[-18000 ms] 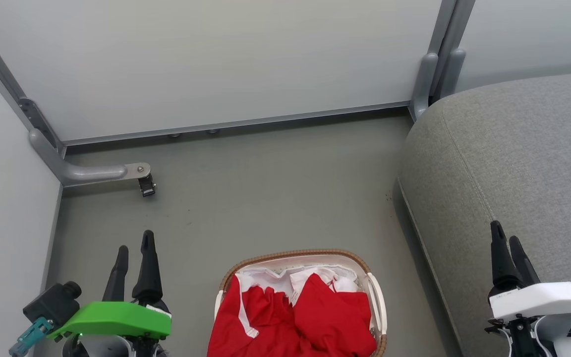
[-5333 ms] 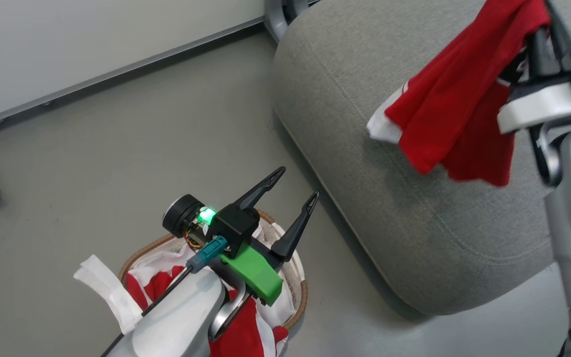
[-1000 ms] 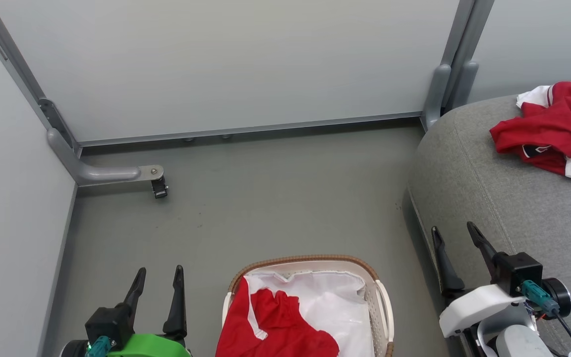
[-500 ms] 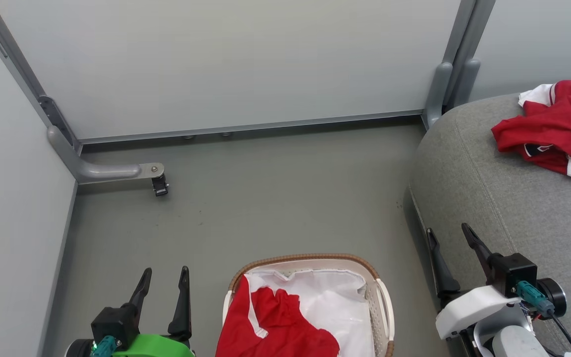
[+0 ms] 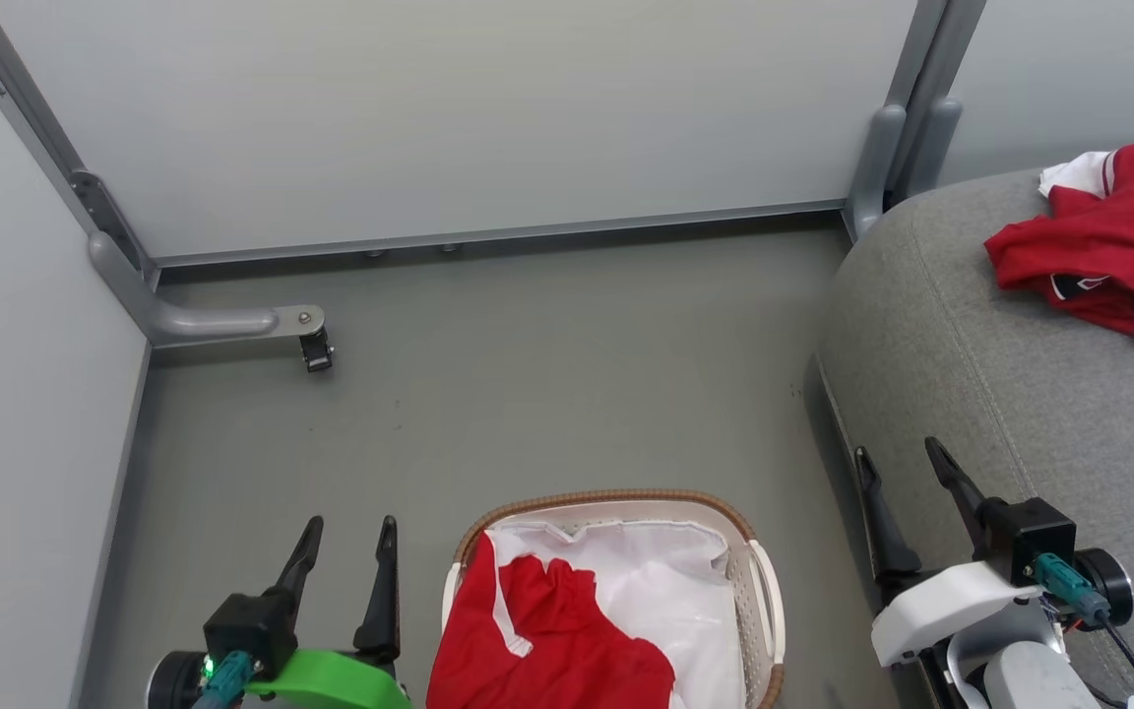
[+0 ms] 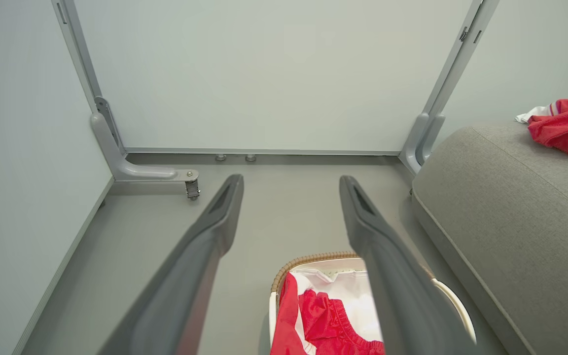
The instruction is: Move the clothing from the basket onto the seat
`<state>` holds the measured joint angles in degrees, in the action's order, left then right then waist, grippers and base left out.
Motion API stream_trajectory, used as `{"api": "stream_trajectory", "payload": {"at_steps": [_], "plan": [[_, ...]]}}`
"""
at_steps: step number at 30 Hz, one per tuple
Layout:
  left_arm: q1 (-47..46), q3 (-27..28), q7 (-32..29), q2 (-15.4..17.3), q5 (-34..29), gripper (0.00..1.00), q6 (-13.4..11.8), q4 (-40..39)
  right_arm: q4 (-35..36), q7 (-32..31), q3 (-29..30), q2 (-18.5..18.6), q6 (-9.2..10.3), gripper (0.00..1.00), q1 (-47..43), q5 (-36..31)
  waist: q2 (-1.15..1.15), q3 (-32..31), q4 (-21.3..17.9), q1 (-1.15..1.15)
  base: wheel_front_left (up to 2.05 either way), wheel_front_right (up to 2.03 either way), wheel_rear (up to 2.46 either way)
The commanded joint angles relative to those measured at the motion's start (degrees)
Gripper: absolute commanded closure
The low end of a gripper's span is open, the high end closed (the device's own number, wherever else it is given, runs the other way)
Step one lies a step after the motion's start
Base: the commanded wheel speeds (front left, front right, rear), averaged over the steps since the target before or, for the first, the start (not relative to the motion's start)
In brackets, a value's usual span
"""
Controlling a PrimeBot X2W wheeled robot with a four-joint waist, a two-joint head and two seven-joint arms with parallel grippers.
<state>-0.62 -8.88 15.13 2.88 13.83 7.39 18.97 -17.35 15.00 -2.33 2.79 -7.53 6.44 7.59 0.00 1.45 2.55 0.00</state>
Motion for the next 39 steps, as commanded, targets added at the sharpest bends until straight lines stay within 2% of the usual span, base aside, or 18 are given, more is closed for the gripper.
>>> {"api": "stream_trajectory", "payload": {"at_steps": [1, 8, 11, 15, 23, 27, 33, 39], "plan": [[-1.97, -0.89, 0.03, 0.02, -0.72, 0.0, 0.15, -0.13, 0.39, 0.28, 0.49, 0.2, 0.08, 0.0, 0.77, -0.35, 0.0, 1.75, 0.07, 0.0, 0.0, 0.0, 0.0], [-9.95, -8.58, 0.03, 0.46, -2.58, 0.0, 0.15, 1.75, 2.16, 0.28, 2.92, 0.2, 0.08, 0.0, 4.01, -1.75, 0.0, 9.34, -0.2, 0.0, 0.0, 0.0, 0.0], [-15.06, -13.68, 0.0, 0.7, -2.21, 0.0, 0.15, 4.74, 3.4, 0.28, 4.17, 0.2, 0.08, 0.0, 6.17, -2.33, 0.0, 14.01, -0.7, 0.0, 0.0, 0.0, 0.0], [-23.23, -21.63, 0.01, 1.27, -2.15, 0.0, 0.12, 11.9, 4.86, 0.28, 5.57, 0.18, 0.08, 0.0, 9.68, -2.96, 0.0, 20.9, -2.0, 0.0, 0.0, 0.0, 0.0], [-37.31, -32.44, -0.92, 0.46, 2.23, 0.0, 0.06, 31.65, 7.76, 0.28, 5.04, 0.17, 0.08, 0.0, 16.63, -1.39, 0.0, 33.5, -6.47, 0.0, 0.0, 0.0, 0.0], [-43.31, -37.65, -2.3, 0.34, 0.65, 0.0, 0.06, 38.96, 9.44, 0.28, 3.35, 0.17, 0.08, 0.0, 20.07, 0.33, 0.0, 39.3, -9.4, 0.0, 0.0, 0.0, 0.0], [-50.19, -42.09, -3.1, 0.67, -1.75, 0.0, 0.03, 46.78, 11.81, 0.28, 1.42, 0.14, 0.08, 0.0, 23.67, 2.71, 0.0, 45.74, -13.04, 0.0, 0.0, 0.0, 0.0], [-54.91, -43.42, -4.73, 1.53, -2.68, 0.0, -0.33, 51.83, 14.15, 0.28, -0.05, 0.13, 0.08, 0.0, 25.79, 5.02, 0.0, 50.16, -16.19, 0.0, 0.0, 0.0, 0.0]]}}
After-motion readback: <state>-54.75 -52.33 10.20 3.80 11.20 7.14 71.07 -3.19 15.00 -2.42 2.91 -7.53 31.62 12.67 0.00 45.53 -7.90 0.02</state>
